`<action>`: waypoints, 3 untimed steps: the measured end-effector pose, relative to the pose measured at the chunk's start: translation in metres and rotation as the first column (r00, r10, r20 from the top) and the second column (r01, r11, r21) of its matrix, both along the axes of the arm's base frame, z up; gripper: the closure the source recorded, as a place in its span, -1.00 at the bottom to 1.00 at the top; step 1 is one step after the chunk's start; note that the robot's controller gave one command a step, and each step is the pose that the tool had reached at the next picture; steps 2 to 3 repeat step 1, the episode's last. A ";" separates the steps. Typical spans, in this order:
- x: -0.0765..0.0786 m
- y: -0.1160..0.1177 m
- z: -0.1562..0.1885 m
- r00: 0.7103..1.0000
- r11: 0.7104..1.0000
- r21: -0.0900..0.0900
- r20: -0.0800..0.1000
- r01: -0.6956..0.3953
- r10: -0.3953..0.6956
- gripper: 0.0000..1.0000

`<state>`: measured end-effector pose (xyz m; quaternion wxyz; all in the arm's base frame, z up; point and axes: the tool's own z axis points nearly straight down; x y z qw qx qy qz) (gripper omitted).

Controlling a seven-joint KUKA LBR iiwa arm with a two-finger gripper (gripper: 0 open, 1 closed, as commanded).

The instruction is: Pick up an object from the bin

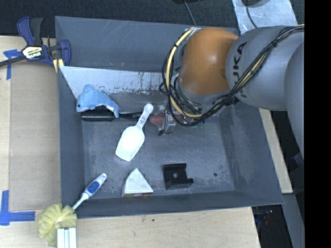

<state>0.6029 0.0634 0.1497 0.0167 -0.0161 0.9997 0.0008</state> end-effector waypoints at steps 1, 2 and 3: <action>0.008 -0.007 0.074 1.000 1.000 -0.001 -0.003 -0.020 0.020 1.00; 0.008 -0.007 0.074 1.000 1.000 -0.001 -0.003 -0.020 0.020 1.00; 0.008 -0.007 0.074 1.000 1.000 -0.001 -0.003 -0.020 0.020 1.00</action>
Offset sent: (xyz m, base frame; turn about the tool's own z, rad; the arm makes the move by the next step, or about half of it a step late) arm -0.0025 -0.0046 0.0919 0.0073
